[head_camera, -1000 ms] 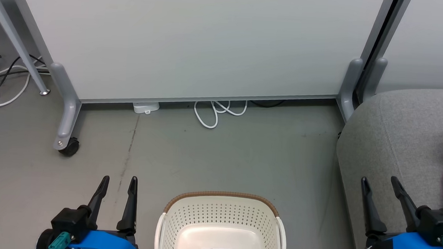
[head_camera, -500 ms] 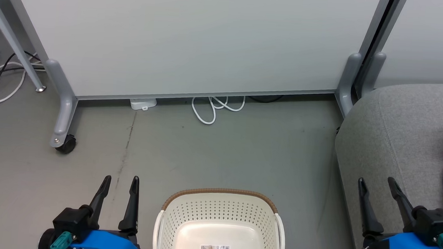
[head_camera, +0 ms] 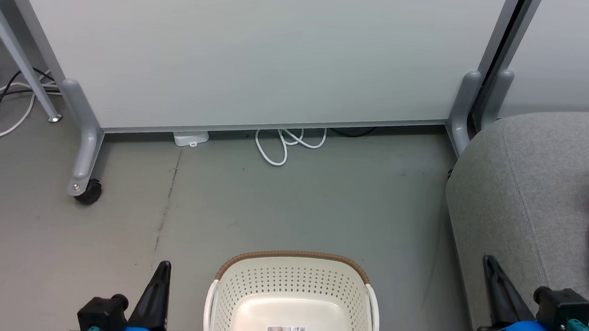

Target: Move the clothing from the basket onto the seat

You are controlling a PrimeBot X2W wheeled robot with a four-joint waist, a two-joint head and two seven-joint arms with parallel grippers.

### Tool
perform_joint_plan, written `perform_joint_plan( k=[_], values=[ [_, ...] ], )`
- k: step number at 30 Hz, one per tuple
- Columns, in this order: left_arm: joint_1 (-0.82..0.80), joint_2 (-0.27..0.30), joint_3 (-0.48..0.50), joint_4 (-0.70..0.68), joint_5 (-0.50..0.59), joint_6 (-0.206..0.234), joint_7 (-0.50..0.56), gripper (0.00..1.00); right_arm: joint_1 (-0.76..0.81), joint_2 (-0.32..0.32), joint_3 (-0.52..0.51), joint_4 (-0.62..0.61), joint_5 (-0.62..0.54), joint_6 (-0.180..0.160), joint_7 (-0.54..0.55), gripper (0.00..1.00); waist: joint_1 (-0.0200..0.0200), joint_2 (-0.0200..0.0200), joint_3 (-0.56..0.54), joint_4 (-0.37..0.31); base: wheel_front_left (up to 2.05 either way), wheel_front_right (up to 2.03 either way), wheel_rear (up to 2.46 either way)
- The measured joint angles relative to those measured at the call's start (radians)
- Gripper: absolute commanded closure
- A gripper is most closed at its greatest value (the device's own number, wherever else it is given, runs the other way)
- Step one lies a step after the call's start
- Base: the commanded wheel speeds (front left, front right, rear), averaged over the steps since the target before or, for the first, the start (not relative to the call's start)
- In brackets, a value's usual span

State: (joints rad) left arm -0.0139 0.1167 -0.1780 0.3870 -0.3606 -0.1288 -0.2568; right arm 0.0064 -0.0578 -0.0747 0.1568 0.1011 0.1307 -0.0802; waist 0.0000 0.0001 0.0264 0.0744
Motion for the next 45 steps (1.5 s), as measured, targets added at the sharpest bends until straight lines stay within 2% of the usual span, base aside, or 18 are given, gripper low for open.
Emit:
perform_joint_plan(
  k=[4, 23, 26, 45],
  values=[
    [0.019, -0.004, 0.002, 0.02, -0.025, 0.0, 0.009, 1.0, 0.002, 0.003, -0.001, 0.03, 0.026, 0.0, 0.009, 1.0, 0.0, 0.0, -0.001, -0.001, 0.0, 0.0, 0.0],
    [0.009, -0.014, 0.062, -0.015, -0.331, 0.0, 0.09, 1.0, -0.004, 0.004, -0.008, 0.044, 0.388, 0.0, 0.053, 1.0, 0.0, 0.0, -0.004, -0.013, 0.0, 0.0, 0.0],
    [0.002, -0.018, 0.076, -0.027, -0.415, 0.0, 0.112, 1.0, -0.015, 0.004, -0.011, 0.047, 0.487, 0.0, 0.063, 1.0, 0.0, 0.0, -0.005, -0.016, 0.0, 0.0, 0.0],
    [-0.024, -0.026, 0.131, -0.058, -0.643, 0.0, 0.176, 1.0, -0.038, 0.005, -0.019, 0.057, 0.76, 0.0, 0.097, 1.0, 0.0, 0.0, -0.009, -0.027, 0.0, 0.0, 0.0]
  ],
)
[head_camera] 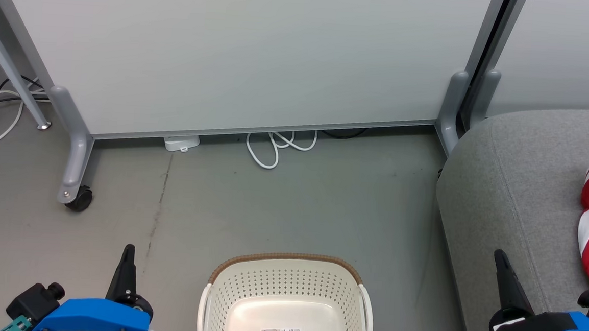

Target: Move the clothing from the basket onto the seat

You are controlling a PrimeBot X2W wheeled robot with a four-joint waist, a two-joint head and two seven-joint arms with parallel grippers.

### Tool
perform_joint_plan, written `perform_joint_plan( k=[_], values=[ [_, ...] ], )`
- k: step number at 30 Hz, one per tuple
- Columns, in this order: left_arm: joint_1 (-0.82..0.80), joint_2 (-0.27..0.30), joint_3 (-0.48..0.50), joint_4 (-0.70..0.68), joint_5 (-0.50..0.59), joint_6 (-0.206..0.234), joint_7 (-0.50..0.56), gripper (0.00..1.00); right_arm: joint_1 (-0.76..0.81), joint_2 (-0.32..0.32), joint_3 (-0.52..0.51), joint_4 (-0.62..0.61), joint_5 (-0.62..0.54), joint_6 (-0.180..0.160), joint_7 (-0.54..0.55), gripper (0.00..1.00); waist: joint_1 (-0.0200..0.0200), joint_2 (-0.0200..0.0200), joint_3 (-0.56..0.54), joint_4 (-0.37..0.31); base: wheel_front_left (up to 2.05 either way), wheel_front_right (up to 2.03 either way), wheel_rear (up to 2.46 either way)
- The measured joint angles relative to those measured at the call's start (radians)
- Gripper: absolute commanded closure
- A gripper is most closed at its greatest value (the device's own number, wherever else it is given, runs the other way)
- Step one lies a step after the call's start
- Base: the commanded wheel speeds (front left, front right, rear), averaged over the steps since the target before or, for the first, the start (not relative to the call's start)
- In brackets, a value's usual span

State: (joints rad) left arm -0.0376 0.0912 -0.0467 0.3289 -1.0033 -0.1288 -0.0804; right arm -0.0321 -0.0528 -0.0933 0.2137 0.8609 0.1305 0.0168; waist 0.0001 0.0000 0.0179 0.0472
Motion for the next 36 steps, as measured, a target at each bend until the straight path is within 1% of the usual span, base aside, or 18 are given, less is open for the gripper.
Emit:
perform_joint_plan(
  k=[20, 36],
  values=[
    [-0.02, -0.009, 0.043, -0.025, -0.197, 0.0, 0.058, 1.0, -0.023, 0.001, -0.007, 0.01, 0.238, 0.0, 0.032, 1.0, 0.0, 0.0, -0.004, -0.012, 0.0, 0.0, 0.0],
    [-0.032, -0.018, 0.076, -0.043, -0.329, 0.0, 0.097, 1.0, -0.038, 0.001, -0.011, 0.017, 0.397, 0.0, 0.053, 1.0, 0.0, 0.0, -0.007, -0.021, 0.0, 0.0, 0.0]
  ],
)
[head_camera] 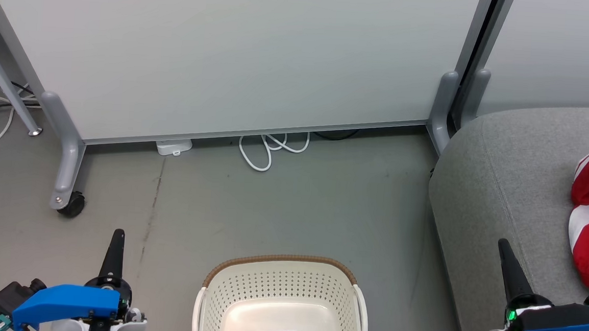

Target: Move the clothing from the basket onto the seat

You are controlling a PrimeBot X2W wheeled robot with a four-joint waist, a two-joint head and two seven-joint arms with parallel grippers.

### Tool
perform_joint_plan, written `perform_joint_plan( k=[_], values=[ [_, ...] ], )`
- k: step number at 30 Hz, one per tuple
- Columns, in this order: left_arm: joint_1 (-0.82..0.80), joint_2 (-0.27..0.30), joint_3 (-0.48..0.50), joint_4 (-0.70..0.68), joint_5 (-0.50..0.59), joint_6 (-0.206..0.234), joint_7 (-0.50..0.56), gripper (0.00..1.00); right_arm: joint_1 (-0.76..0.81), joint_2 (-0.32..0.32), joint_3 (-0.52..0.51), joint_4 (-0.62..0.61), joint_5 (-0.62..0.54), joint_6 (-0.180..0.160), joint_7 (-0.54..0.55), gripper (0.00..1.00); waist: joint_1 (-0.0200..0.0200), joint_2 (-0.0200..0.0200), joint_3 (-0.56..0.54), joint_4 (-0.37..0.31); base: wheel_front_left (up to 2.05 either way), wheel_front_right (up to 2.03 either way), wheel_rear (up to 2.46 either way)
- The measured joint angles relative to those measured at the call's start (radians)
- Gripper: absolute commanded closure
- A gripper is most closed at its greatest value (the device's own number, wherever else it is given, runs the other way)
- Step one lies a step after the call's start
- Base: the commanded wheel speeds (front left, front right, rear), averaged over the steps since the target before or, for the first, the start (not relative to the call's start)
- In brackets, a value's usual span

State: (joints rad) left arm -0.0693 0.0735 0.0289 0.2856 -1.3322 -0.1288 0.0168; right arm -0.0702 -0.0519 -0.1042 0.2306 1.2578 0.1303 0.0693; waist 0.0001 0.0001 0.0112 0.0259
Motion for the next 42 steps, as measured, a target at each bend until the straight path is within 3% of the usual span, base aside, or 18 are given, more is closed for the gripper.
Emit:
perform_joint_plan(
  k=[42],
  values=[
    [-0.031, -0.016, 0.071, -0.037, -0.272, 0.0, 0.086, 1.0, -0.03, 0.001, -0.009, 0.013, 0.336, 0.0, 0.043, 1.0, 0.0, 0.0, -0.008, -0.025, 0.0, 0.0, 0.0]
  ],
)
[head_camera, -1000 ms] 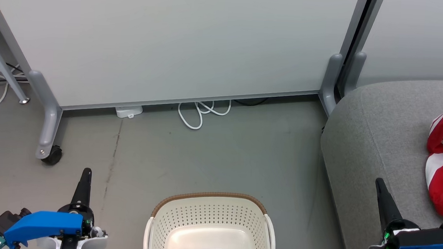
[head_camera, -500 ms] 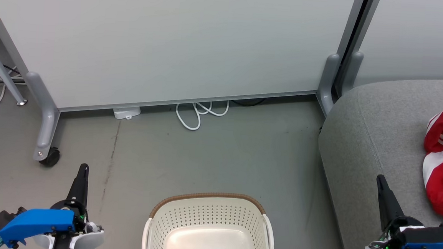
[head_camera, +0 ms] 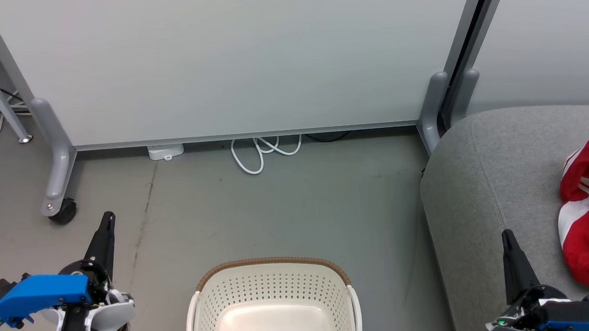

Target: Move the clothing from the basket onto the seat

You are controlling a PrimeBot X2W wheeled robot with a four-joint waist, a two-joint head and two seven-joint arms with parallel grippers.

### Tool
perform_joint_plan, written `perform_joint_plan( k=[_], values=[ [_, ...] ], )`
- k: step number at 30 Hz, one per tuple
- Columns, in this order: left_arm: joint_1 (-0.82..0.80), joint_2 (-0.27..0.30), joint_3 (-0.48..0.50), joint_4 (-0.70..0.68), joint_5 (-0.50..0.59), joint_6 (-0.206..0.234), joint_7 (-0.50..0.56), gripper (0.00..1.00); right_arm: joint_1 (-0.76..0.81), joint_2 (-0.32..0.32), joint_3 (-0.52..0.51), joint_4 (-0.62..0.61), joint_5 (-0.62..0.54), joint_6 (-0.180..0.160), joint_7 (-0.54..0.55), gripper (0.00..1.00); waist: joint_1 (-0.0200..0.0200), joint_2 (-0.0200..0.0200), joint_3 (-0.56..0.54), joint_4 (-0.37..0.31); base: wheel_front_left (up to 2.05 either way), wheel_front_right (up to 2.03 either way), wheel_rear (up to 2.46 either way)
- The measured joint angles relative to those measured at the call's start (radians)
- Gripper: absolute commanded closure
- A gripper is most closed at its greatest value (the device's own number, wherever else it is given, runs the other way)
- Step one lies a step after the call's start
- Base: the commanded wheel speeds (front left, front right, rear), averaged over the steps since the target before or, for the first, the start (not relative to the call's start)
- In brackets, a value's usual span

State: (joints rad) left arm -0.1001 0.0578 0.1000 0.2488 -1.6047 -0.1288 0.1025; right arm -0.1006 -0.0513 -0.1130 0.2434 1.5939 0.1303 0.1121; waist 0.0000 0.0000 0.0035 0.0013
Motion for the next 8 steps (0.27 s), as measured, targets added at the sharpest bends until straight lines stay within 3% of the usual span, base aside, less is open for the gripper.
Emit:
perform_joint_plan(
  k=[8],
  values=[
    [-0.003, -0.001, 0.006, -0.002, -0.015, 0.0, 0.005, 1.0, -0.001, 0.0, -0.001, 0.001, 0.018, 0.0, 0.001, 1.0, 0.0, 0.0, 0.0, -0.001, 0.0, 0.0, 0.0]
  ],
)
